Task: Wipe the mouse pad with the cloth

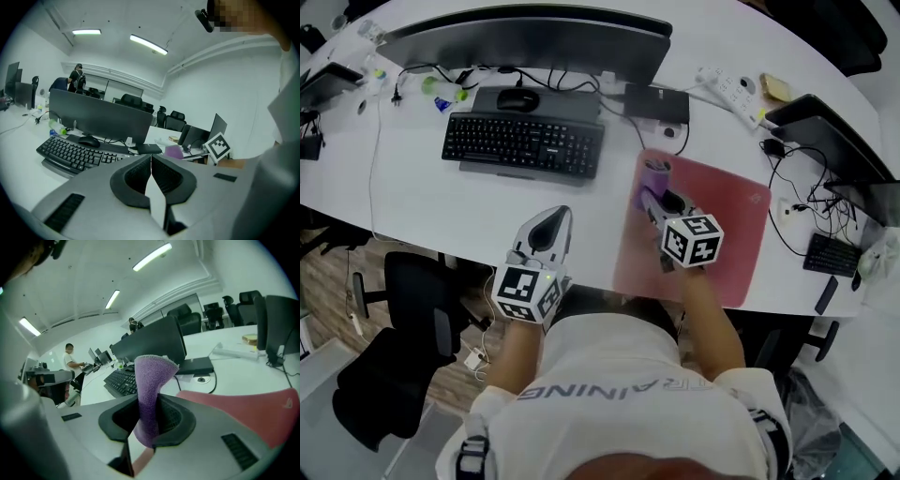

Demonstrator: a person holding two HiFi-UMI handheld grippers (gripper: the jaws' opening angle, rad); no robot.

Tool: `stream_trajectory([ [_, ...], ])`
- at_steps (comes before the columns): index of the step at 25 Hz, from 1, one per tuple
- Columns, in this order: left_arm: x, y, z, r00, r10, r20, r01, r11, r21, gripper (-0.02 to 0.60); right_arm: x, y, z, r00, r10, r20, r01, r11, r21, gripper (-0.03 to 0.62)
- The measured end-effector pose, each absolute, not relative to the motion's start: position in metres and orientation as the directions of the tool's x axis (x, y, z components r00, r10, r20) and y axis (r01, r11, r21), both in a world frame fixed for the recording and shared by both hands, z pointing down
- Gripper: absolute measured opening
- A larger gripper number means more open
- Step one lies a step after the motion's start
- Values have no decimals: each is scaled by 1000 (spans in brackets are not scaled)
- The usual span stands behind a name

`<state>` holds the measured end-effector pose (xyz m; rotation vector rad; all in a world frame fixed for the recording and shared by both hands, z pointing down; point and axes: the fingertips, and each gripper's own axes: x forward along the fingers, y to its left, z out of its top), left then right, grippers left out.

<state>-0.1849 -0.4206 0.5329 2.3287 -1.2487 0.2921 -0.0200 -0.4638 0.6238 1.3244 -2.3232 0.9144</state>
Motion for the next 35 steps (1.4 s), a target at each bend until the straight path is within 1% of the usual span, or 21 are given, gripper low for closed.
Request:
stream_trajectory([
  [3, -193, -424, 545, 556, -717, 421, -830, -455, 321, 32, -43, -481, 658, -534, -583, 612, -846, 354, -399, 98],
  [8, -200, -429, 555, 550, -710, 439, -834, -439, 335, 32, -55, -495, 699, -553, -494, 671, -833, 318, -453, 98],
  [11, -197, -431, 558, 548, -704, 451, -836, -440, 329, 32, -44, -496, 720, -538, -447, 715, -843, 293, -452, 98],
  [18, -168, -423, 557, 539, -696, 475, -842, -449, 298, 32, 0, -497, 728, -516, -441, 734, -857, 248, -452, 98],
  [21, -148, -416, 553, 533, -696, 482, -846, -451, 285, 32, 25, -490, 729, -509, -436, 742, -860, 234, -453, 98],
  [26, -113, -404, 538, 525, -707, 473, -851, -455, 263, 32, 83, -479, 728, -463, -441, 769, -886, 223, -406, 98],
  [35, -36, -374, 521, 538, -709, 456, -842, -475, 255, 32, 214, -443, 726, -340, -517, 785, -935, 98, -340, 98],
])
